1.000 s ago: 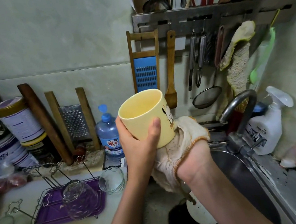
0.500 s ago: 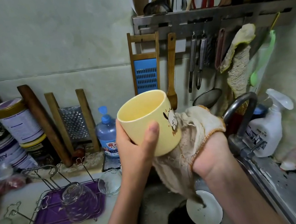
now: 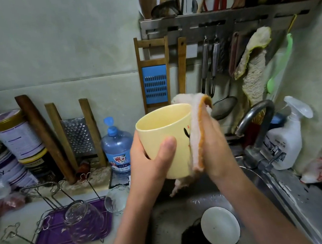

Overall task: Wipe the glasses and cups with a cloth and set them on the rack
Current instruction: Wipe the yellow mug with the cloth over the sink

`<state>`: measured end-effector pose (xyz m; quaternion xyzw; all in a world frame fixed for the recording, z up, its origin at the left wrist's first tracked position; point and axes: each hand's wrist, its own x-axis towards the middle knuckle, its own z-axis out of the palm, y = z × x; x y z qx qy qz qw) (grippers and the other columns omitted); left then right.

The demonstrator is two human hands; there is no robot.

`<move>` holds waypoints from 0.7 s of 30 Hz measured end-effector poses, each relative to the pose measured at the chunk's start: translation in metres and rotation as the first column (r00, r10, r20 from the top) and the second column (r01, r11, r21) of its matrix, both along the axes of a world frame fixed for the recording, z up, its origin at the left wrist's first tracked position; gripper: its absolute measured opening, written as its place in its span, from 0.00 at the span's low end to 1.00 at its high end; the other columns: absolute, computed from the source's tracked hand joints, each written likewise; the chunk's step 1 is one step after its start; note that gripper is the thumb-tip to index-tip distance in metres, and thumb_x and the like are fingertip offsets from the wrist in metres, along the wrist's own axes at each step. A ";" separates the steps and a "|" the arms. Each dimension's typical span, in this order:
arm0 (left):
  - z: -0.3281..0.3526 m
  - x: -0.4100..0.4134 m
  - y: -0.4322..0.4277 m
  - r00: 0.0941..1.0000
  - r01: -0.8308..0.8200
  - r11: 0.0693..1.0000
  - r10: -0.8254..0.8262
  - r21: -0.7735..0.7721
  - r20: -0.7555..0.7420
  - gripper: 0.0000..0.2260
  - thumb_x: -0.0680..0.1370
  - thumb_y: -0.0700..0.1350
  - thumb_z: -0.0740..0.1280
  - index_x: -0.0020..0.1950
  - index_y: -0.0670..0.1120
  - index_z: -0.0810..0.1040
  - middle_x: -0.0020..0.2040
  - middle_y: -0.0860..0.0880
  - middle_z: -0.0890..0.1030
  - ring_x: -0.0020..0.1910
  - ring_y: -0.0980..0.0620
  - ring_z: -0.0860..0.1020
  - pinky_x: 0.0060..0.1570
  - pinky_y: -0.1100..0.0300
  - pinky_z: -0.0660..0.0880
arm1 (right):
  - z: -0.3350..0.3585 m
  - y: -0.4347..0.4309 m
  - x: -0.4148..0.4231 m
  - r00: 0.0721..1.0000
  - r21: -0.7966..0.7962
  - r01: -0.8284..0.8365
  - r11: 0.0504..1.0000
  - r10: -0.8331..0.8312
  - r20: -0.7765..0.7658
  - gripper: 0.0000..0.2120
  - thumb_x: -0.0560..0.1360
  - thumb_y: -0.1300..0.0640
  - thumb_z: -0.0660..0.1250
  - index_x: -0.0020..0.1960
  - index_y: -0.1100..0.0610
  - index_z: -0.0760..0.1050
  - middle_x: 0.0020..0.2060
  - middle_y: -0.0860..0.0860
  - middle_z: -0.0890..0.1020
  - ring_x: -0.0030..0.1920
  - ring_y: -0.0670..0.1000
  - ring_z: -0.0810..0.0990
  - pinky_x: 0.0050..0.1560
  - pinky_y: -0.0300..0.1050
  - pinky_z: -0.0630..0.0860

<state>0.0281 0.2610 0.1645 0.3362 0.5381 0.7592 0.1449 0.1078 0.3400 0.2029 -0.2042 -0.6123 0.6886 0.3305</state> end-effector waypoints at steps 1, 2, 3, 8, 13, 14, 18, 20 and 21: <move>-0.001 0.000 -0.002 0.999 0.052 0.999 -0.052 -0.016 0.010 0.51 0.55 0.73 0.74 0.65 0.39 0.73 0.56 0.40 0.82 0.53 0.43 0.82 0.47 0.53 0.80 | 0.004 0.008 0.002 1.000 -0.097 -0.019 0.995 0.017 -0.016 0.16 0.83 0.46 0.51 0.50 0.53 0.74 0.37 0.50 0.79 0.39 0.47 0.78 0.41 0.39 0.77; -0.002 0.000 -0.004 0.995 0.096 0.995 -0.095 -0.026 0.021 0.50 0.55 0.72 0.75 0.65 0.40 0.73 0.55 0.40 0.83 0.53 0.42 0.82 0.47 0.50 0.81 | 0.006 0.014 0.004 0.999 -0.167 -0.040 0.985 0.041 0.004 0.16 0.83 0.51 0.50 0.46 0.54 0.73 0.30 0.48 0.77 0.33 0.46 0.75 0.35 0.37 0.75; -0.002 -0.001 -0.006 0.992 0.126 0.991 -0.125 -0.032 0.030 0.49 0.55 0.72 0.75 0.65 0.41 0.73 0.55 0.40 0.83 0.53 0.42 0.82 0.48 0.49 0.81 | 0.004 0.020 0.004 0.998 -0.208 -0.044 0.977 0.050 0.025 0.16 0.83 0.55 0.51 0.40 0.55 0.71 0.23 0.46 0.75 0.27 0.46 0.73 0.31 0.37 0.74; -0.004 -0.005 -0.009 0.977 0.205 0.978 -0.202 -0.045 0.062 0.46 0.53 0.71 0.77 0.62 0.43 0.75 0.52 0.42 0.84 0.52 0.42 0.83 0.48 0.46 0.80 | -0.005 0.022 -0.002 0.999 -0.241 -0.038 0.970 0.037 -0.007 0.19 0.83 0.55 0.52 0.36 0.57 0.71 0.20 0.46 0.77 0.23 0.44 0.77 0.28 0.34 0.76; -0.002 -0.002 -0.009 0.874 0.381 0.915 -0.403 0.133 0.270 0.36 0.53 0.68 0.78 0.53 0.47 0.84 0.50 0.45 0.86 0.48 0.47 0.84 0.43 0.51 0.82 | -0.011 0.022 -0.005 0.996 -0.154 -0.046 0.987 0.033 -0.082 0.15 0.82 0.65 0.51 0.58 0.73 0.72 0.47 0.61 0.82 0.34 0.54 0.78 0.42 0.26 0.73; -0.003 -0.003 -0.008 0.848 0.394 0.902 -0.430 0.176 0.310 0.34 0.52 0.68 0.78 0.51 0.49 0.86 0.50 0.45 0.86 0.48 0.47 0.84 0.43 0.51 0.82 | -0.011 0.022 -0.004 0.996 -0.151 0.003 0.989 -0.016 -0.083 0.15 0.81 0.69 0.51 0.60 0.80 0.67 0.51 0.69 0.79 0.38 0.57 0.78 0.36 0.20 0.64; -0.006 -0.004 -0.007 0.793 0.441 0.877 -0.481 0.192 0.374 0.34 0.49 0.67 0.79 0.48 0.50 0.87 0.50 0.45 0.86 0.47 0.47 0.85 0.42 0.51 0.82 | -0.021 0.030 -0.008 0.997 -0.100 0.066 0.993 -0.069 -0.030 0.17 0.81 0.69 0.55 0.40 0.60 0.78 0.29 0.48 0.70 0.20 0.39 0.72 0.30 0.36 0.66; -0.007 -0.005 -0.007 0.805 0.457 0.884 -0.460 0.104 0.375 0.38 0.49 0.69 0.78 0.52 0.48 0.85 0.51 0.44 0.85 0.48 0.46 0.84 0.43 0.51 0.82 | -0.025 0.033 -0.016 0.992 -0.118 0.099 0.988 -0.107 -0.063 0.25 0.80 0.63 0.60 0.25 0.51 0.68 0.22 0.42 0.68 0.20 0.39 0.65 0.28 0.38 0.64; -0.008 -0.006 -0.007 0.829 0.445 0.895 -0.427 0.036 0.360 0.41 0.51 0.71 0.77 0.56 0.47 0.82 0.53 0.44 0.85 0.50 0.45 0.84 0.45 0.50 0.82 | -0.027 0.035 -0.019 0.983 -0.122 0.155 0.980 -0.166 -0.083 0.25 0.80 0.59 0.62 0.24 0.52 0.66 0.22 0.41 0.67 0.23 0.41 0.64 0.28 0.37 0.63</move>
